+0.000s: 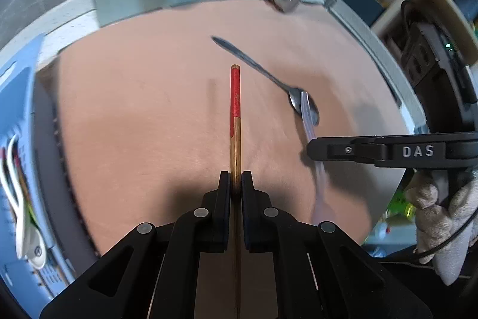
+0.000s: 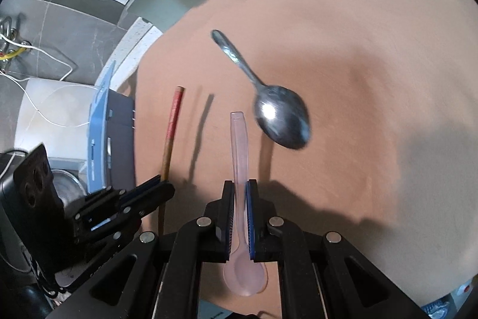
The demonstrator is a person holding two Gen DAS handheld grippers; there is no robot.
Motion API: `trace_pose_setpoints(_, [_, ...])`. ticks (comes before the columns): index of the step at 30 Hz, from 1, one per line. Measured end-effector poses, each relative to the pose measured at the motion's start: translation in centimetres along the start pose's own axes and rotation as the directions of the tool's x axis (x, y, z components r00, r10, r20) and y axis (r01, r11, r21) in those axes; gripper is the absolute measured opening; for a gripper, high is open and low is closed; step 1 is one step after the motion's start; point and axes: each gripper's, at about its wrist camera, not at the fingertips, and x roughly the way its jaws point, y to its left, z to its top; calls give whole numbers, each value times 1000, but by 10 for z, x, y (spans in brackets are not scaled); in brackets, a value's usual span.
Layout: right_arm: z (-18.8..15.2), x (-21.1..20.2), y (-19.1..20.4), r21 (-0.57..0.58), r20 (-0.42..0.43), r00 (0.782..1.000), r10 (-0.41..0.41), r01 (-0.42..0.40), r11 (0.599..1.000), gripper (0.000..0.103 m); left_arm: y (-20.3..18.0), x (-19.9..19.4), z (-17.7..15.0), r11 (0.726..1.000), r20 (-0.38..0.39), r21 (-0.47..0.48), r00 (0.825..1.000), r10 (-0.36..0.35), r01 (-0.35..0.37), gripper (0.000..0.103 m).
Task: Organize utensils
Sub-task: 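Lift the chopstick and clear spoon and carry them to the blue basket with both tools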
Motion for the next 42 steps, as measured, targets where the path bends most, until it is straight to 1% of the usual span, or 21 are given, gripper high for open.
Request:
trace_pose_setpoints(4, [12,-5,21,-40,13,999,33,-33,999,7,6,-14,-1,999,44,-45,999,6,-4,6])
trace_pose_setpoints(8, [23,-11,46,-83,28,997,74,-71,994,7,23,-32,-3,995,88,-95,996,17,-9,6])
trace_pose_setpoints(13, [33,-13,82,-136,29,992,121,-116,984,7,50,-67,0,988,158,-153,987,31,-6,6])
trace_pose_setpoints(16, [38,-7,114,-191,24,989,143,-136,972,7,72,-88,-1,982,190,-186,979,77,-41,6])
trace_pose_setpoints(19, [41,8,147,-234,0,987,162,-157,959,7,103,-104,-8,968,204,-243,972,118,-66,6])
trace_pose_setpoints(20, [42,13,154,-243,-7,986,165,-162,956,7,116,-108,-11,960,204,-268,969,143,-85,6])
trace_pose_setpoints(23, [41,36,185,-276,-36,985,169,-173,945,7,144,-113,-19,940,196,-321,963,185,-115,6])
trace_pose_setpoints(24, [41,42,192,-283,-47,984,172,-178,943,7,156,-116,-25,930,191,-344,960,205,-131,6])
trace_pose_setpoints(26, [39,58,213,-308,-63,984,165,-177,935,7,172,-115,-31,915,179,-375,956,232,-152,6])
trace_pose_setpoints(28, [36,73,230,-331,-72,986,150,-165,929,7,186,-112,-37,901,167,-405,956,240,-155,6])
trace_pose_setpoints(30, [35,86,241,-343,-82,987,136,-156,926,7,196,-108,-41,891,151,-417,954,260,-177,6])
trace_pose_setpoints(35, [32,120,268,-398,-91,993,72,-103,911,7,213,-102,-45,878,134,-442,954,267,-184,6])
trace_pose_setpoints(38, [32,137,275,-417,-95,995,35,-71,906,7,222,-98,-46,870,123,-454,954,274,-192,6])
trace_pose_setpoints(42, [33,154,283,-444,-93,996,-5,-37,895,7,230,-92,-46,866,104,-453,953,284,-209,6])
